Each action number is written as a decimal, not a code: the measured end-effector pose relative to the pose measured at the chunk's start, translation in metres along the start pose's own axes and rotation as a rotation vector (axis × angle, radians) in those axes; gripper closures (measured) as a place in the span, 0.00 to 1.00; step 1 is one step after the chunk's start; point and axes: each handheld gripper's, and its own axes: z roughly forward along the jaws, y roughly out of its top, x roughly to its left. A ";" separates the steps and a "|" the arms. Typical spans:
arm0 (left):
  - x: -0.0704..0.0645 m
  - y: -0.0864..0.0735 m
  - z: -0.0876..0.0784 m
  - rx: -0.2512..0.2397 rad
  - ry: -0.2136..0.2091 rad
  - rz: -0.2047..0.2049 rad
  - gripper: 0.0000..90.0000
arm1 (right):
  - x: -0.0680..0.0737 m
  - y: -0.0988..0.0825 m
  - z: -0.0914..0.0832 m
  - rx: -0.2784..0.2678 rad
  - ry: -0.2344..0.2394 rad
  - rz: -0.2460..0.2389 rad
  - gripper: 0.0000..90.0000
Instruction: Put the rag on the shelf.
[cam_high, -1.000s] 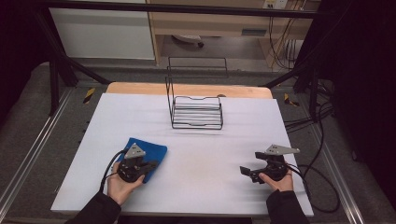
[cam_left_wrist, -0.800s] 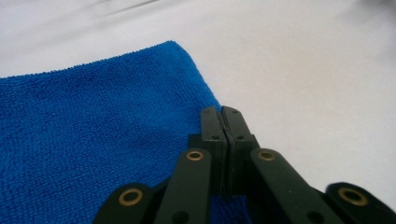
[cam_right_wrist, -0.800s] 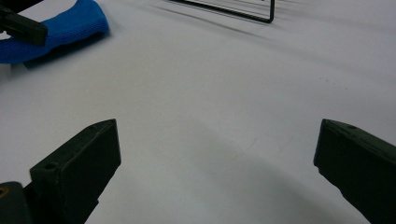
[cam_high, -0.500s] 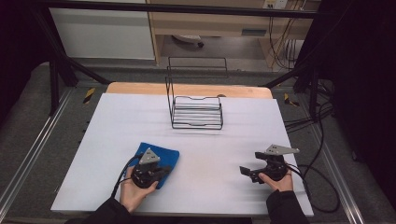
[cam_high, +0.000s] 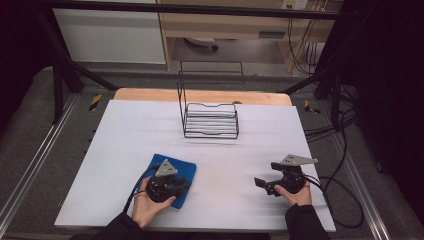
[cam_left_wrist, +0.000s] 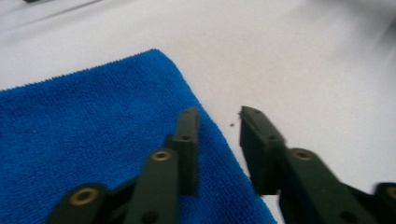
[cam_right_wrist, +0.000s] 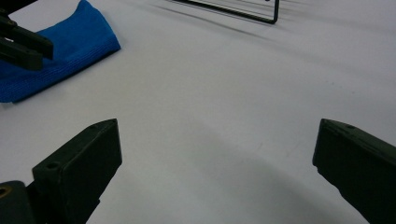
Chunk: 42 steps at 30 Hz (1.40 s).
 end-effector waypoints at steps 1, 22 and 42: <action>0.001 0.001 -0.003 -0.006 0.001 0.004 0.72 | 0.000 0.000 0.000 0.000 0.000 0.000 0.02; 0.079 -0.019 -0.063 -0.066 0.130 -0.022 0.13 | 0.072 0.046 0.071 0.048 -0.018 -0.032 0.04; 0.100 -0.036 -0.069 -0.059 0.164 -0.067 0.11 | 0.142 0.049 0.146 0.134 0.060 -0.062 0.31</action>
